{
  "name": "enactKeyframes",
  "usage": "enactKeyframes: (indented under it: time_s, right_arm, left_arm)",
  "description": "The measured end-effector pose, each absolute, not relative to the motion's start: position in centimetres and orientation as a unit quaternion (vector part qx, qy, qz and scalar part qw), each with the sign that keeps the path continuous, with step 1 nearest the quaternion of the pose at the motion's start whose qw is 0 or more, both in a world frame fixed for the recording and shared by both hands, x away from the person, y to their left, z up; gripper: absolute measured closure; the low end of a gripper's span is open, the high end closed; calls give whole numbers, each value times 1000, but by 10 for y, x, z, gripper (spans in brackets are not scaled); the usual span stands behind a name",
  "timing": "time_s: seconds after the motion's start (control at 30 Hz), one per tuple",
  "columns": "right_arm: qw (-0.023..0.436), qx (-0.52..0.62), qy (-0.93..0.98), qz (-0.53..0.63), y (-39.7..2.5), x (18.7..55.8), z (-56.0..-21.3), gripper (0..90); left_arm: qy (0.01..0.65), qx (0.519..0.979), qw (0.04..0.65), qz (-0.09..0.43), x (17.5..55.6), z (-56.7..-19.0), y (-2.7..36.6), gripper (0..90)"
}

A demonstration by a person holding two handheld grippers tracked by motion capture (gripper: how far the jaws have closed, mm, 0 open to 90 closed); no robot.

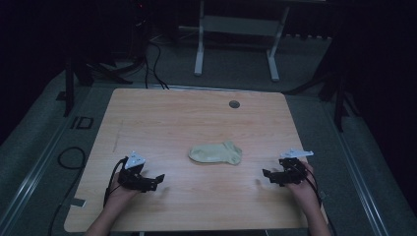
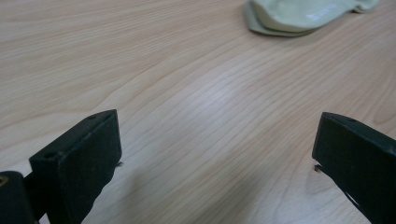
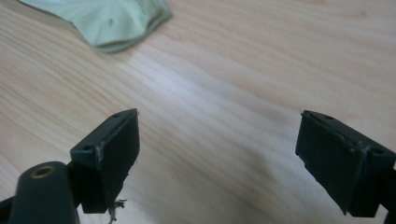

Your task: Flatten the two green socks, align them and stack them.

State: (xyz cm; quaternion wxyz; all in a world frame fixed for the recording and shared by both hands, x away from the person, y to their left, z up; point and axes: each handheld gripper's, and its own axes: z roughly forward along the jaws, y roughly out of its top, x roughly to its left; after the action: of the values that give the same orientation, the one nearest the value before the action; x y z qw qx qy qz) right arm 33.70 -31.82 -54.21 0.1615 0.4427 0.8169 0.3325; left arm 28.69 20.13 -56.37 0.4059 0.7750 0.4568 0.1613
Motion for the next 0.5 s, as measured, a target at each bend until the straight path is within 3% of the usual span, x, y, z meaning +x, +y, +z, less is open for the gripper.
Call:
enactKeyframes:
  time_s: [0.5]
  right_arm:
    - [187,497,778,337,-358,309,-556,134]
  left_arm:
    - [474,762,409,163,262,-567,225,13]
